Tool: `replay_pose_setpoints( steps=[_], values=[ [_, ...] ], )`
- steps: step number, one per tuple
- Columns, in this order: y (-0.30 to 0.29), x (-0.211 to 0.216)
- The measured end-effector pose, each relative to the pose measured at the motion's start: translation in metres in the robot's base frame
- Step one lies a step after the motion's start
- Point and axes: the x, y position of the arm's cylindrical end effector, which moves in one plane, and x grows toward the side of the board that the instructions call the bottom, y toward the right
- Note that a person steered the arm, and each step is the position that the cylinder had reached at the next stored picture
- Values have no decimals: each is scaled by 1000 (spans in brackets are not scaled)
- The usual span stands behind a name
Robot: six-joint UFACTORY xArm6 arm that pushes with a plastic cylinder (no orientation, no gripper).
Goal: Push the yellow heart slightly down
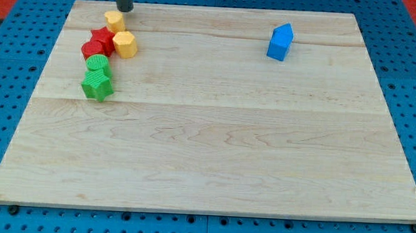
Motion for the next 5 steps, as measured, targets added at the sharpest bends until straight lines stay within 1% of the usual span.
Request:
replay_pose_setpoints(
  steps=[1, 3, 4, 5],
  values=[
    [-9, 24],
    [-2, 35],
    [13, 46],
    [70, 55]
  ],
)
